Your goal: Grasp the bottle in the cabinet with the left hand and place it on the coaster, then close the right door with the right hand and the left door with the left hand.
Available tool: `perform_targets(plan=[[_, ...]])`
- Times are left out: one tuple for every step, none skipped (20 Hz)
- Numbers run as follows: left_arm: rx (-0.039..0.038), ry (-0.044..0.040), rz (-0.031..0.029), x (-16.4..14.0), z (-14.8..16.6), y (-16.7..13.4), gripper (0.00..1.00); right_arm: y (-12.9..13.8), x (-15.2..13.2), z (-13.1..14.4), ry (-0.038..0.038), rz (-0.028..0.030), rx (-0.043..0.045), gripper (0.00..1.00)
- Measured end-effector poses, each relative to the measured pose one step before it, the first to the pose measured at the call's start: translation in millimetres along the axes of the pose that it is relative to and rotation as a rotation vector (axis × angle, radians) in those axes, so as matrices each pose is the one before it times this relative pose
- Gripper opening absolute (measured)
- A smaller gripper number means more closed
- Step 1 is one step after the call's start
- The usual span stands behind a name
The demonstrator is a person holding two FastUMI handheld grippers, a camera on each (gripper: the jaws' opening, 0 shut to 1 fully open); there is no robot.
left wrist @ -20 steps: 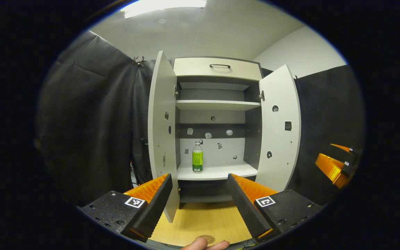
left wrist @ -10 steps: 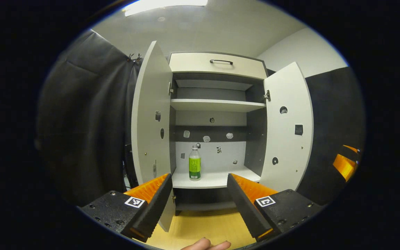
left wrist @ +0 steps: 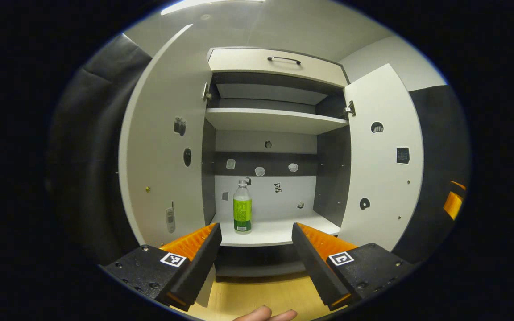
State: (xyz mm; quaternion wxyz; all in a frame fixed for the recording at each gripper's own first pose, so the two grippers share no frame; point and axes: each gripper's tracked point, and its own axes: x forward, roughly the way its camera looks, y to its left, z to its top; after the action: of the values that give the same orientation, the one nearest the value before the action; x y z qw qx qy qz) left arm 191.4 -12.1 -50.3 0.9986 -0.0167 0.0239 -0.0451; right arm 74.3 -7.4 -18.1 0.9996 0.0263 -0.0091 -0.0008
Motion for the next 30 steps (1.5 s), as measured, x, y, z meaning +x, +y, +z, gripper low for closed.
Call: perform_targets(plan=[[0.00226, 0.00581, -0.00237, 13.76, -3.47, 1.74, 1.0, -0.99, 6.1, -1.86, 0.00123, -0.00942, 0.00001, 0.96], [0.00606, 0.00265, -0.00169, 14.9, -2.08, 2.38, 1.0, -0.41, 5.7, -2.22, 0.00248, -0.0061, 0.00221, 0.93], [0.01028, -0.00764, -0.00438, 15.9, -0.35, 1.39, 1.0, 0.68, 4.48, -1.68, 0.00135, -0.004, 0.00114, 0.96], [0.00933, -0.01244, 0.00265, 15.88, 0.61, 3.55, 1.0, 0.46, 5.19, -2.12, 0.00134, -0.00204, 0.00184, 0.96], [0.01025, -0.01114, 0.00264, 15.21, -0.45, 2.48, 1.0, 0.32, 5.63, -1.57, 0.00316, 0.00096, -0.00121, 0.93], [0.00834, -0.00181, 0.005, 15.45, -1.46, 2.72, 1.0, -0.39, 3.34, -2.33, 0.0033, -0.00386, -0.00395, 0.96], [0.00143, 0.00388, 0.00889, 13.73, -3.52, 3.35, 1.0, -1.66, 3.72, -1.73, 0.00318, -0.01003, -0.00596, 0.93], [-0.00206, 0.00135, 0.0034, 14.7, -1.94, 1.88, 1.0, -1.88, 3.12, -2.52, 0.00301, -0.00996, -0.00291, 0.93], [-0.00571, 0.00209, 0.00253, 12.96, -2.57, 1.83, 1.0, -1.38, 4.14, -2.53, 0.00338, -0.00618, 0.00001, 0.96], [-0.00422, 0.00261, 0.00309, 12.55, -2.38, 2.4, 1.0, 0.33, 3.02, -3.74, 0.00787, -0.00656, 0.00173, 0.96], [-0.00291, 0.00065, 0.01261, 12.25, -2.2, 4.77, 1.0, -1.07, 2.48, -4.81, 0.01274, -0.01001, 0.00211, 0.96], [-0.00482, -0.00629, 0.01214, 11.54, 0.33, 5.28, 1.0, -0.75, 1.77, -3.92, 0.01198, -0.00881, -0.00052, 0.99], [-0.00195, -0.0041, 0.00909, 10.37, -1.42, 3.94, 1.0, -0.24, 0.84, -2.07, 0.00603, -0.00642, -0.00304, 0.96], [-0.00601, -0.01132, 0.00947, 10.87, 0.46, 4.24, 1.0, 1.02, -0.27, -0.07, -0.00017, -0.00303, -0.00468, 0.96], [-0.00634, -0.00263, 0.00064, 10.55, -1.17, 1.09, 1.0, 0.85, 0.95, 0.91, -0.00522, -0.00545, -0.00464, 0.96], [-0.00812, 0.00449, -0.00044, 9.66, -2.63, 0.8, 1.0, -1.11, 0.05, 1.56, -0.00861, -0.00949, -0.00019, 0.96], [-0.00805, 0.00049, -0.00243, 10.58, -2.75, -0.2, 1.0, 1.35, 0.18, 0.82, -0.00797, -0.00052, 0.00631, 0.96], [-0.00673, -0.00348, -0.00472, 10.4, -1.85, -1.25, 1.0, 3.33, -0.87, 0.68, -0.00459, 0.004, 0.01064, 0.96], [-0.0033, 0.00415, -0.00178, 8.63, -5.35, -0.5, 1.0, 1.51, -2.15, -1.83, -0.00012, 0.00138, 0.0083, 0.94], [-0.00735, 0.00523, 0.00401, 9.3, -5.49, 0.45, 1.0, 0.98, -2.07, -0.77, 0.00378, -0.00064, -0.00022, 0.94], [0.00026, 0.00654, 0.00547, 9.08, -6.71, -0.12, 1.0, -0.37, -3.64, -1.05, 0.00326, -0.00662, -0.00939, 0.95], [0.0084, 0.012, 0.00855, 8.64, -7.57, 2.37, 1.0, -0.41, -5.32, -1.87, 0.0061, -0.00259, -0.01563, 0.95], [0.00543, 0.01175, 0.01188, 9.67, -7.58, 2.86, 1.0, 0.26, -6.11, -1.82, 0.0073, -0.00171, -0.01703, 0.96], [0.00536, 0.01042, 0.00803, 7.73, -7.2, 3.03, 0.98, -0.4, -6.78, -0.48, 0.00373, 0.00128, -0.01812, 0.96], [0.00142, 0.00201, 0.01052, 7.79, -4.6, 4.38, 1.0, -1.03, -4.93, 0.21, 0.00042, 0.00266, -0.01521, 0.96], [-0.01278, 0.01204, -0.0057, 6.12, -5.67, -0.08, 0.99, -1.37, -5.41, 0.4, -0.00078, -0.00129, -0.00795, 0.96], [0.00472, -0.00412, 0.02735, -0.52, -2.45, 6.51, 0.89, -1.82, -4.51, -0.38, 0.00039, -0.00335, 0.00075, 0.96], [0.00398, -0.02409, 0.02072, 2.71, 5.77, 6.19, 0.8, -2.25, -4.11, 0.79, 0.00065, -0.00471, 0.0077, 0.96], [-0.00271, 0.01407, -0.0018, -3.81, -2.03, -2.32, 0.78, -1.61, -4.37, 0.7, 0.00245, -0.00381, 0.01027, 0.94], [-0.00599, 0.01233, -0.01287, -8.21, -0.46, -3.43, 0.78, -1.94, -3.76, -0.37, 0.00142, -0.00304, 0.00888, 0.94]])
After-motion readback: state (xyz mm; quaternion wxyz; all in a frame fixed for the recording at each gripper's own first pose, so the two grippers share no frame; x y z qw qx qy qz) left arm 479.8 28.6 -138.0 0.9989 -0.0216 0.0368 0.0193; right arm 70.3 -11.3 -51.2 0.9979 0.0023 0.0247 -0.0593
